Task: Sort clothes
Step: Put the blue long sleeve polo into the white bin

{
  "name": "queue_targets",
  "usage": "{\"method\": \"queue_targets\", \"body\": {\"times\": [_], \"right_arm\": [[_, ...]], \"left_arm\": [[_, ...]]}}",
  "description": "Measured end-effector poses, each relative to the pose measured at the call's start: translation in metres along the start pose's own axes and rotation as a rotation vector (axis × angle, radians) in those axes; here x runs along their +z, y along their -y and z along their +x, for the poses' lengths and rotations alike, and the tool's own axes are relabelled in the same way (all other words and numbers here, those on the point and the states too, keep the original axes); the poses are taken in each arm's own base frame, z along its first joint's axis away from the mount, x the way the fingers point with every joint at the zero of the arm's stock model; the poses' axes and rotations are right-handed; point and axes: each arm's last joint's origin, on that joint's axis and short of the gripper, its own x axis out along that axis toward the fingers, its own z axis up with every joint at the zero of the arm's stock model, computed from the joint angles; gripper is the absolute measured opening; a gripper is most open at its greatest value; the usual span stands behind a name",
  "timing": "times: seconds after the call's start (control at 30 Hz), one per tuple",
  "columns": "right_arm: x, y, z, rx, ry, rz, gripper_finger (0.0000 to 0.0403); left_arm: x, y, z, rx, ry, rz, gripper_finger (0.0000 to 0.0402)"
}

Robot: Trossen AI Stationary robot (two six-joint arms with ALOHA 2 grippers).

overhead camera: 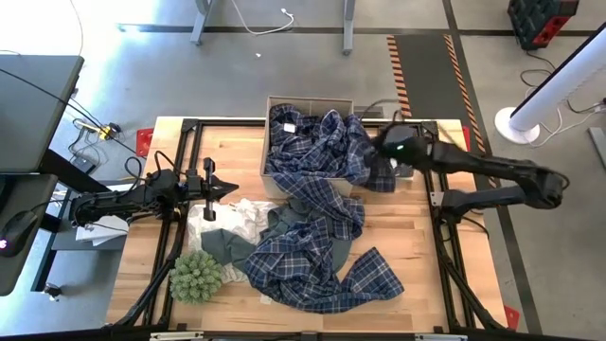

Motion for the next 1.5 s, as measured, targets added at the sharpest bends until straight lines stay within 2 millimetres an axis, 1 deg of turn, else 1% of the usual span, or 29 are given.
{"method": "queue_targets", "body": {"times": [0.13, 0.2, 0.27, 0.3, 0.37, 0.4, 0.47, 0.53, 0.63, 0.73, 0.8, 0.9, 1.0, 1.07, 1.13, 1.17, 1.23, 1.3, 1.33, 1.4, 1.5], "right_arm": [[0.054, -0.010, -0.038, 0.202, 0.366, 0.080, 0.0005], [0.073, -0.015, -0.050, 0.339, 0.521, 0.086, 0.0002], [0.084, -0.019, -0.056, 0.429, 0.605, 0.061, 0.0002], [0.087, -0.020, -0.057, 0.450, 0.609, 0.045, 0.0003], [0.090, -0.020, -0.060, 0.437, 0.570, -0.019, 0.0006], [0.091, -0.019, -0.063, 0.421, 0.531, -0.055, 0.0007], [0.087, -0.015, -0.065, 0.358, 0.394, -0.121, 0.0007], [0.081, -0.010, -0.066, 0.253, 0.228, -0.156, 0.0010], [0.059, -0.002, -0.060, 0.133, -0.037, -0.175, 0.0032], [0.034, 0.004, -0.047, 0.079, -0.260, -0.167, 0.0074], [0.012, 0.010, -0.034, 0.038, -0.378, -0.178, 0.0108], [-0.017, 0.021, -0.012, -0.027, -0.454, -0.173, 0.0158], [-0.044, 0.035, 0.015, -0.056, -0.462, -0.156, 0.0193], [-0.060, 0.041, 0.032, -0.008, -0.443, -0.123, 0.0206], [-0.073, 0.045, 0.048, 0.087, -0.403, -0.094, 0.0209], [-0.080, 0.045, 0.055, 0.129, -0.385, -0.090, 0.0210], [-0.089, 0.046, 0.068, 0.158, -0.332, -0.080, 0.0206], [-0.093, 0.045, 0.078, 0.148, -0.276, -0.075, 0.0191], [-0.095, 0.045, 0.083, 0.136, -0.257, -0.075, 0.0178], [-0.095, 0.044, 0.091, 0.110, -0.223, -0.066, 0.0137], [-0.091, 0.043, 0.098, 0.055, -0.188, -0.024, 0.0042]], "left_arm": [[0.000, 0.000, 0.000, 0.000, 0.000, 0.000, 0.0001], [0.000, 0.000, 0.000, 0.000, 0.000, 0.000, 0.0001], [0.000, 0.000, 0.000, 0.000, 0.000, 0.000, 0.0001], [0.000, 0.000, 0.000, 0.000, 0.000, 0.000, 0.0001], [0.000, 0.000, 0.000, 0.000, 0.000, 0.000, 0.0001], [0.000, 0.000, 0.000, 0.000, 0.000, 0.000, 0.0001], [0.000, 0.000, 0.000, 0.000, 0.000, 0.000, 0.0001], [0.000, 0.000, 0.000, 0.000, 0.000, 0.000, 0.0001], [0.000, 0.000, 0.000, 0.000, 0.000, 0.000, 0.0001], [0.000, 0.000, 0.000, 0.000, 0.000, 0.000, 0.0001], [0.000, 0.000, 0.000, 0.000, 0.000, 0.000, 0.0001], [0.000, 0.000, 0.000, 0.000, 0.000, 0.000, 0.0001], [0.000, 0.000, 0.000, 0.000, 0.000, 0.000, 0.0001], [0.000, 0.000, 0.000, 0.000, 0.000, 0.000, 0.0001], [0.000, 0.000, 0.000, 0.000, 0.000, 0.000, 0.0001], [0.000, 0.000, 0.000, 0.000, 0.000, 0.000, 0.0001], [0.000, 0.000, 0.000, 0.000, 0.000, 0.000, 0.0001], [0.000, 0.000, 0.000, 0.000, 0.000, 0.000, 0.0001], [0.000, 0.000, 0.000, 0.000, 0.000, 0.000, 0.0001], [0.000, 0.000, 0.000, 0.000, 0.000, 0.000, 0.0001], [0.000, 0.000, 0.000, 0.000, 0.000, 0.000, 0.0001]]}}
